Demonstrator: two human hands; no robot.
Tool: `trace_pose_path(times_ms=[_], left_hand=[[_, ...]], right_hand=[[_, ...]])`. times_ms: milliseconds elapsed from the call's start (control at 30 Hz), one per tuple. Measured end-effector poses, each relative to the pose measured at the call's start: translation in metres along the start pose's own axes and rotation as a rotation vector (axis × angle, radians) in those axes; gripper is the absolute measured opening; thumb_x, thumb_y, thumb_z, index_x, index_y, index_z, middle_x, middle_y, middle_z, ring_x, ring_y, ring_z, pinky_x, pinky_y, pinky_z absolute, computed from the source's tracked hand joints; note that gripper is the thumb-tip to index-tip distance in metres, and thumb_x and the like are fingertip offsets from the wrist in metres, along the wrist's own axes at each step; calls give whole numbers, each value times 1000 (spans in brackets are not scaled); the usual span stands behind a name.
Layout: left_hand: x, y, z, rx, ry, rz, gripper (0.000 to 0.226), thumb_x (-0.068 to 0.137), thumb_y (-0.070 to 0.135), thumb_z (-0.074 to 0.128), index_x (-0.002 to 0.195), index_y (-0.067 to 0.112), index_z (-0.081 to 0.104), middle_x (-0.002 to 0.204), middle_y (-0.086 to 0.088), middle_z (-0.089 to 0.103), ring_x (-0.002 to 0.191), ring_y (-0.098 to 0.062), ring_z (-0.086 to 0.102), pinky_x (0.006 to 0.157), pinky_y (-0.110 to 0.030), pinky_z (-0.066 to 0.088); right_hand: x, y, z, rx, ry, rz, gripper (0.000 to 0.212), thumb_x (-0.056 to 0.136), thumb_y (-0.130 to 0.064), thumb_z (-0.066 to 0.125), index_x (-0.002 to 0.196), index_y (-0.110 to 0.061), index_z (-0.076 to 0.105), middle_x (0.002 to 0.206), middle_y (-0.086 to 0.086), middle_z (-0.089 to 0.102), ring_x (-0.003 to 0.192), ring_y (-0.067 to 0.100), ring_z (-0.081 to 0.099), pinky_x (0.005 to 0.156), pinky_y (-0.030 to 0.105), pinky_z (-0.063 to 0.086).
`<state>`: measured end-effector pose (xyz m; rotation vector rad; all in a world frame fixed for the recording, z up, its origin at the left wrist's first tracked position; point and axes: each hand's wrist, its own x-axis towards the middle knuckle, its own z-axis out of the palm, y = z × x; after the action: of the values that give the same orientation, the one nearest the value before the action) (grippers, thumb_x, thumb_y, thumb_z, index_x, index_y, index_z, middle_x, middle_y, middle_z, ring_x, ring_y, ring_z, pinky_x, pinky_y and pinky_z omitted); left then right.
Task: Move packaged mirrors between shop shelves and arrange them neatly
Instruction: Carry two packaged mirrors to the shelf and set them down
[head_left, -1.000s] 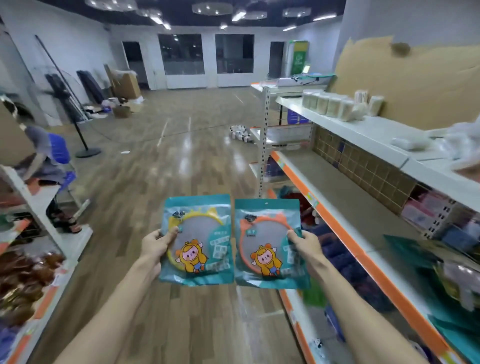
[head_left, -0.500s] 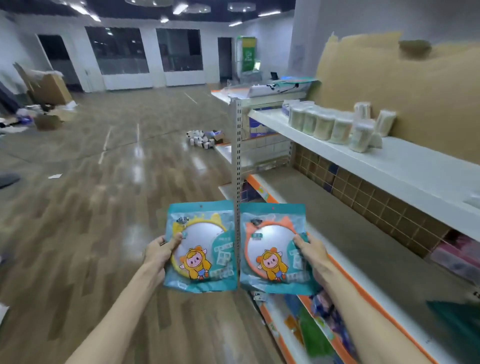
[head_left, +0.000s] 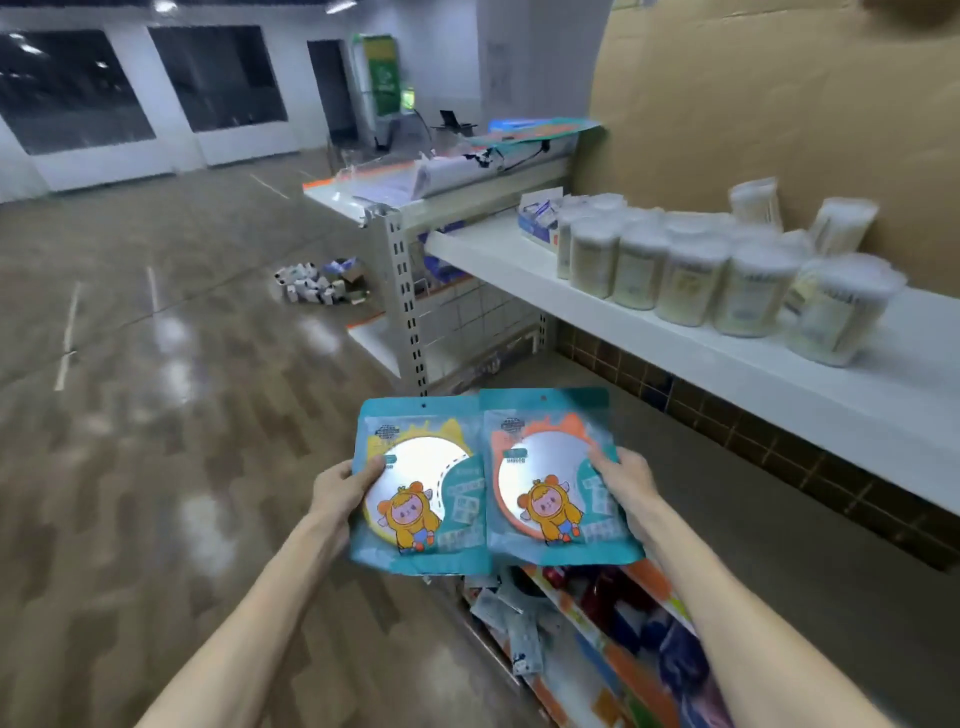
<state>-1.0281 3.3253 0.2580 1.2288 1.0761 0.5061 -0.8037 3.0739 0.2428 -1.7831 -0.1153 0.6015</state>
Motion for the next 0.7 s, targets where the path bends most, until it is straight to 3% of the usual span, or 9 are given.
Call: trace_pose_path(times_ms=[100, 133, 200, 267, 400, 533, 700], left_hand=[[48, 10, 34, 46, -113, -17, 27, 86, 21, 74, 101, -1, 68, 88, -18, 74, 76, -34, 69, 72, -45, 59], [62, 11, 47, 66, -144, -21, 29, 86, 22, 74, 102, -2, 68, 88, -19, 74, 76, -34, 69, 73, -45, 60], [93, 14, 71, 100, -235, -42, 29, 86, 21, 73, 102, -2, 68, 88, -20, 74, 73, -33, 69, 71, -45, 60], [121, 19, 96, 138, -331, -56, 27, 86, 21, 73, 100, -1, 66, 88, -20, 74, 69, -32, 69, 68, -45, 61], [164, 26, 132, 200, -485, -34, 28, 86, 20, 74, 100, -2, 66, 90, -21, 73, 70, -33, 69, 70, -47, 60], [199, 41, 148, 255, -596, -32, 22, 86, 21, 74, 94, 2, 67, 95, -23, 72, 84, -39, 69, 83, -58, 55], [226, 51, 163, 316, -657, -29, 19, 85, 22, 74, 89, 5, 67, 101, -24, 71, 86, -36, 67, 87, -56, 55]], right_hand=[[26, -7, -2, 33, 52, 49, 47, 98, -30, 58, 138, -9, 48, 119, 13, 64, 86, 20, 64, 62, 24, 50], [31, -8, -3, 33, 91, 66, 43, 98, -28, 58, 137, -10, 50, 116, 14, 66, 80, 18, 63, 60, 24, 48], [43, -5, -8, 8, 187, 80, 23, 98, -26, 57, 115, -11, 64, 100, 13, 69, 71, 16, 61, 55, 22, 44], [49, 3, -11, 29, 266, 134, 26, 98, -31, 56, 106, -10, 67, 96, 12, 70, 74, 18, 63, 57, 23, 44], [47, 21, -11, 108, 477, 248, 30, 97, -35, 56, 107, -9, 68, 104, 14, 70, 90, 28, 67, 72, 30, 52], [32, 27, 4, 208, 644, 290, 16, 97, -18, 58, 108, -8, 60, 84, 8, 62, 62, 16, 56, 51, 24, 45], [12, 35, 18, 238, 793, 275, 18, 95, -18, 60, 107, -4, 61, 83, 8, 62, 69, 21, 56, 59, 29, 45]])
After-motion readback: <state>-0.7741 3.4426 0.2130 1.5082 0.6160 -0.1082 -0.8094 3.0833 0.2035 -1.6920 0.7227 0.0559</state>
